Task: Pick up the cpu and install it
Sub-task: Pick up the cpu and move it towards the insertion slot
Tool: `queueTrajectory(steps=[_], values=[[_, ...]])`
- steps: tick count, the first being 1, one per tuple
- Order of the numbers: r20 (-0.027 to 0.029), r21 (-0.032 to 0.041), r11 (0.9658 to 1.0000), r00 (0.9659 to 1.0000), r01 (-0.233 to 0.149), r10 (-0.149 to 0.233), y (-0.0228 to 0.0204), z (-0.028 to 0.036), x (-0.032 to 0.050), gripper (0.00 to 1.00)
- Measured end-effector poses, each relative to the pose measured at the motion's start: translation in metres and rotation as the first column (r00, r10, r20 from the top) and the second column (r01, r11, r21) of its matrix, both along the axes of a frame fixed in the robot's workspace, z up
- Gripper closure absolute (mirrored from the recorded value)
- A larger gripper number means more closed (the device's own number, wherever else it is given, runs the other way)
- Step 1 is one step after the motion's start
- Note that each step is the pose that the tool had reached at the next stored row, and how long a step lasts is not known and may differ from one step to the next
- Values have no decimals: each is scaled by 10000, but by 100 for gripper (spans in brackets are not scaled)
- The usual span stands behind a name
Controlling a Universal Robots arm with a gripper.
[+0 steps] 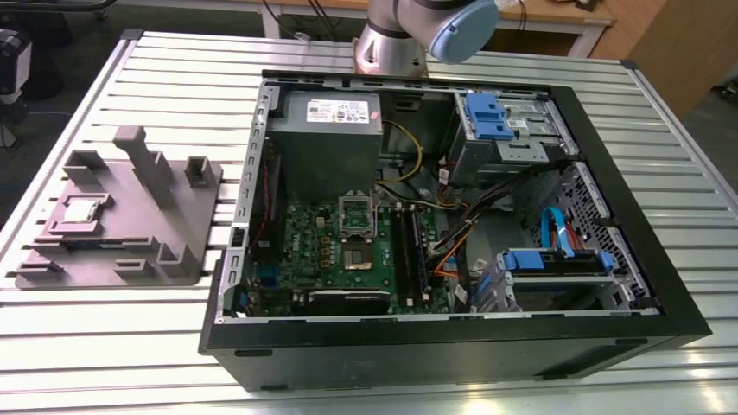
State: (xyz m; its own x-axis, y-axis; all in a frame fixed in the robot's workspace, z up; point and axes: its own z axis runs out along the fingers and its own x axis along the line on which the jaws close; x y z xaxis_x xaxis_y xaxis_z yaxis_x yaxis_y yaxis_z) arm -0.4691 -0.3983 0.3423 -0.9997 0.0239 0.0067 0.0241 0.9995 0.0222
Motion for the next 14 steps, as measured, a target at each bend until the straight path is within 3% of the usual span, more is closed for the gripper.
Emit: queueTrajectory(steps=[1, 3, 7, 9, 14], values=[[0, 0, 10000, 10000, 0, 0, 0, 0, 0, 77], [0, 0, 10000, 10000, -1, 1, 0, 0, 0, 65], [-1, 0, 10000, 10000, 0, 0, 0, 0, -1, 53], [-1, -1, 10000, 10000, 0, 0, 0, 0, -1, 42], [-1, 0, 10000, 10000, 0, 0, 0, 0, -1, 29]])
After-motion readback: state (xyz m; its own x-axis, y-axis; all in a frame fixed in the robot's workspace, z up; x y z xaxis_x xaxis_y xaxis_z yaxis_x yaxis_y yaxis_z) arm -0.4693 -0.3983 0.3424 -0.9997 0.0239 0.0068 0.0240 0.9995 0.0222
